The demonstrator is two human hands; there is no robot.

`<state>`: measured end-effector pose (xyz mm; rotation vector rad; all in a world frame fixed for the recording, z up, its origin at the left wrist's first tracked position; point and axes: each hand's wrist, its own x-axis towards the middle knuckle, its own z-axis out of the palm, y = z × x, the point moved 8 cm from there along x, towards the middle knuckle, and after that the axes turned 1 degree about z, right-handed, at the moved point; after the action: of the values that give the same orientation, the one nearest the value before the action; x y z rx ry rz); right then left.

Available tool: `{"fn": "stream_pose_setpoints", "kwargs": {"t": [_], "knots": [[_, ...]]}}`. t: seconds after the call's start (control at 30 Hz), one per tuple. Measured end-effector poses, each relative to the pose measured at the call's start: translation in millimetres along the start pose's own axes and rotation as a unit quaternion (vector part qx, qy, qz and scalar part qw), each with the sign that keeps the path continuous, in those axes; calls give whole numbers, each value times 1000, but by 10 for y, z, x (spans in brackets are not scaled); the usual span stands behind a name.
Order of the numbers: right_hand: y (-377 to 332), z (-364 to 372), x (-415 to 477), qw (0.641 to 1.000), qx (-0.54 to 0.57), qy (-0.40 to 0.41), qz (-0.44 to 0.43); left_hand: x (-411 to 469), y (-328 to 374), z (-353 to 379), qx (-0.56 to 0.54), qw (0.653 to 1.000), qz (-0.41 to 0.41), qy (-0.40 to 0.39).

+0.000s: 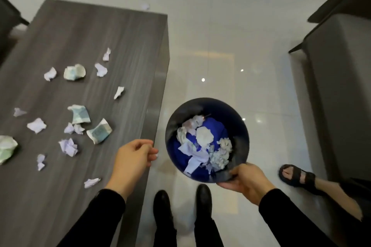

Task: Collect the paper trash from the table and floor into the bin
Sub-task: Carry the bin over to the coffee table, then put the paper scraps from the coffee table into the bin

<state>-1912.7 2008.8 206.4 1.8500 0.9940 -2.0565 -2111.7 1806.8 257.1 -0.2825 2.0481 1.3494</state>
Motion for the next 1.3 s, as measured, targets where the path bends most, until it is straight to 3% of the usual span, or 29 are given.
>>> {"fn": "stream_pose_setpoints", "kwargs": {"t": [0.23, 0.57, 0.83, 1.07, 1.13, 1.2, 1.3], "knots": [[-48, 263, 1464, 998, -36, -36, 43, 1034, -859, 454, -4, 997, -72, 42], [444, 341, 3000, 989, -127, -7, 80, 1612, -1957, 819, -6, 985, -169, 41], [745, 216, 3391, 979, -166, 57, 102, 1662, -2177, 871, -50, 982, -182, 30], [750, 351, 3131, 972, -205, 95, 71, 1475, -2118, 738, -47, 982, -181, 2], [586, 410, 2882, 964, -231, 130, 20, 1290, -1951, 741, -63, 982, -171, -40], [255, 692, 2432, 958, -234, 123, -115, 1069, -1699, 681, -82, 984, -142, -69], [-144, 1360, 1573, 929, -234, 45, -285, 802, -1329, 243, -100, 992, -80, -15]]}}
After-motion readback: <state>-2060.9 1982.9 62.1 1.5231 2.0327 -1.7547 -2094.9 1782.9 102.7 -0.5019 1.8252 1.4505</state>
